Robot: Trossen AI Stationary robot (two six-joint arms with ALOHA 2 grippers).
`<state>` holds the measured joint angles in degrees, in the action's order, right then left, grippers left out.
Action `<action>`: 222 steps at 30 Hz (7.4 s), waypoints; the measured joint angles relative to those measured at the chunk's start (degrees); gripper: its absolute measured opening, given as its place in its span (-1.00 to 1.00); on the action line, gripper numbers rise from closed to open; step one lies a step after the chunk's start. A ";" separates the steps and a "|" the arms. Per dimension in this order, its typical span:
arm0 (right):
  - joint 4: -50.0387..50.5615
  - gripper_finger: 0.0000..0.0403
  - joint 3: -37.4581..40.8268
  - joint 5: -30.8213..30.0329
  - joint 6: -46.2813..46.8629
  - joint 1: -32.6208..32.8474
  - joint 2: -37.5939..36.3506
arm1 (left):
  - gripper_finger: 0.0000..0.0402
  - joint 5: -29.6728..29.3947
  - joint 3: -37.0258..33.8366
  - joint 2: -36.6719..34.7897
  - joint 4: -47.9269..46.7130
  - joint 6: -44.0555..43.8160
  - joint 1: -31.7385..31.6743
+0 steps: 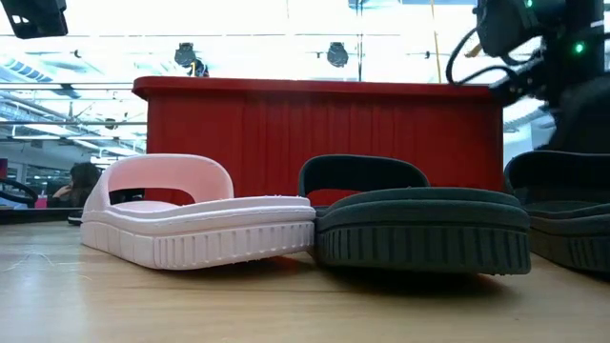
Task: Pick and place slides into bin
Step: Put the black slide into the red bin
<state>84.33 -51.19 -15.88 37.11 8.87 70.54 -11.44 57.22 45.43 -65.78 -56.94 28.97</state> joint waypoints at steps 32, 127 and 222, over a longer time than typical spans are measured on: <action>0.03 -1.00 -36.59 8.91 -6.58 14.92 0.00 | -0.52 0.54 -0.01 -0.01 0.02 0.94 -0.02; -64.76 -1.00 -32.35 -31.63 -70.65 -39.64 44.70 | -0.52 -20.65 0.01 -1.22 29.62 24.97 -0.02; -87.07 -0.16 -14.87 -20.27 -54.03 -40.33 33.68 | -0.52 -19.52 0.01 -1.20 28.35 23.46 -0.02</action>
<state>-2.74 -66.06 -36.14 -16.93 -31.46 104.22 -30.96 57.23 44.23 -37.43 -33.48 28.95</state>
